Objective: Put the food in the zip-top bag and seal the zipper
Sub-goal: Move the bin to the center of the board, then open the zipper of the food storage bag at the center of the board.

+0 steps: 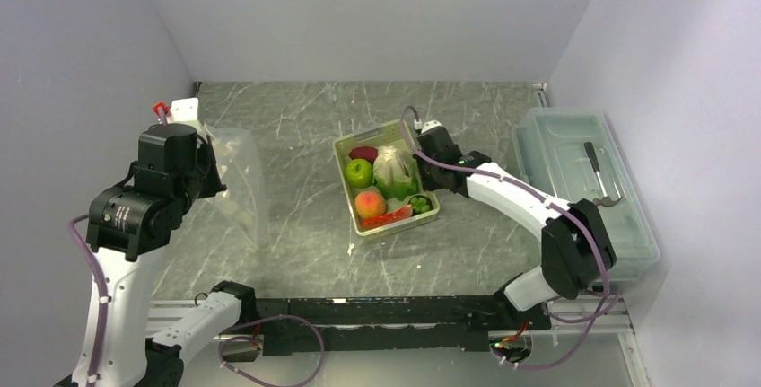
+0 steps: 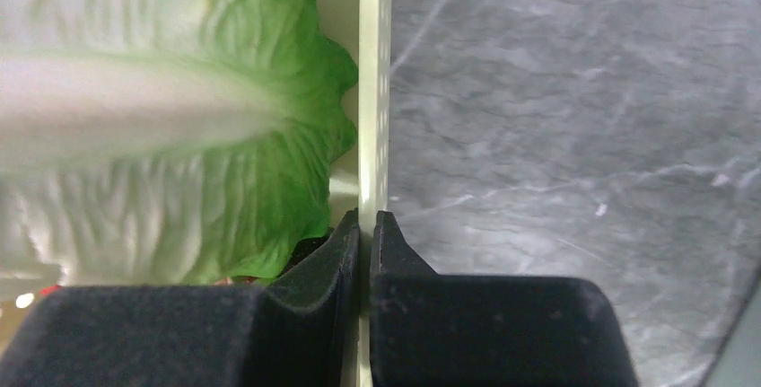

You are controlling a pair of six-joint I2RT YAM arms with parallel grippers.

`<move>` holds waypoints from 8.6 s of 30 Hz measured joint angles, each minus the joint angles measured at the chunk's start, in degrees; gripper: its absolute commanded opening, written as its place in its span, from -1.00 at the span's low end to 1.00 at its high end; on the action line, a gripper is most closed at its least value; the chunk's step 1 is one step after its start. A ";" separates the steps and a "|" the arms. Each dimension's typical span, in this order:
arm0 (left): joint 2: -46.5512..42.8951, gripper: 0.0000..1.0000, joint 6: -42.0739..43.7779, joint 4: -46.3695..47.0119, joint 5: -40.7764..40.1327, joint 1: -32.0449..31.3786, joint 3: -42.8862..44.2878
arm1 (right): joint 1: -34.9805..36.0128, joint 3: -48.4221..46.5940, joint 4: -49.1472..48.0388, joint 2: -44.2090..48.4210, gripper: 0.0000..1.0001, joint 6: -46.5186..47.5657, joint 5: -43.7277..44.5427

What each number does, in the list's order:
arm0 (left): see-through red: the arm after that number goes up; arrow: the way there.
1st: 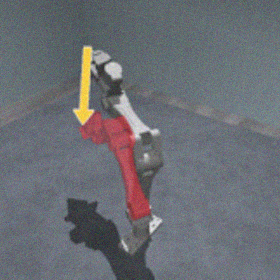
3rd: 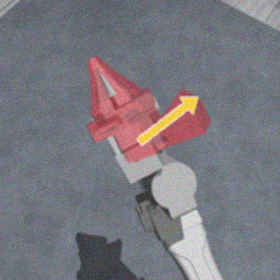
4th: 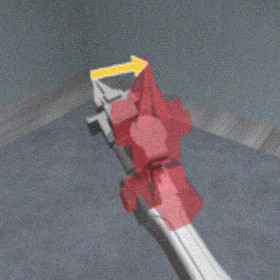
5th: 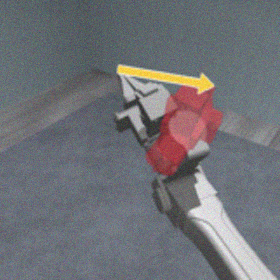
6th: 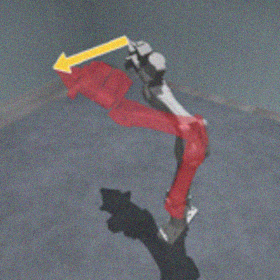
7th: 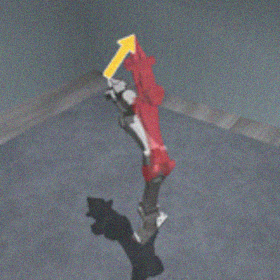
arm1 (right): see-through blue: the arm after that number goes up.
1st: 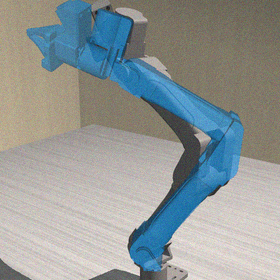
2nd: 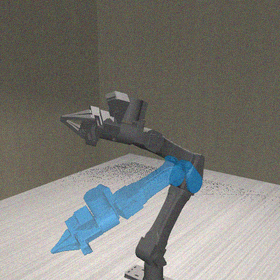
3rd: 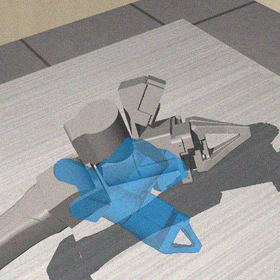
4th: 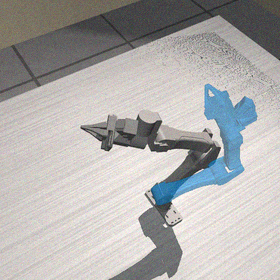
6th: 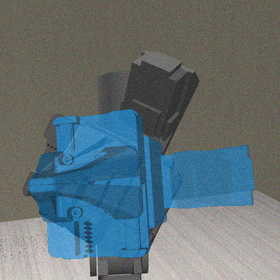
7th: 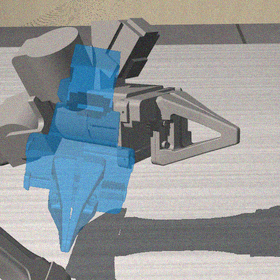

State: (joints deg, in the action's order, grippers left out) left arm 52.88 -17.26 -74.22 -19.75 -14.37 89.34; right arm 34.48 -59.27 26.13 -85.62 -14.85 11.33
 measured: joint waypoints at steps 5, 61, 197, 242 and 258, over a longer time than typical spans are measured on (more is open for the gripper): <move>0.66 -1.00 -0.04 0.48 1.42 0.00 -0.02 | -3.96 2.67 -0.17 3.28 -1.00 4.76 -0.50; 6.80 -1.00 -1.60 2.51 15.93 0.00 -5.84 | -13.60 1.73 -5.49 26.86 0.21 0.61 -27.85; 14.45 -0.21 -3.61 0.31 24.04 -0.15 -9.11 | 33.14 -40.24 11.63 -14.86 -1.00 1.66 28.22; 5.68 -0.27 -23.12 14.05 27.74 -0.07 -28.39 | 32.74 -45.79 14.86 -19.71 -1.00 -3.80 24.09; 4.39 -1.00 -23.23 12.74 27.06 -0.07 -27.06 | 32.61 -45.29 14.58 -19.65 -1.00 -4.22 24.06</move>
State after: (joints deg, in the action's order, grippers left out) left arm 57.28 -40.49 -61.47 7.31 -14.44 62.28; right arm 67.09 -104.55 40.71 -105.27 -19.07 35.40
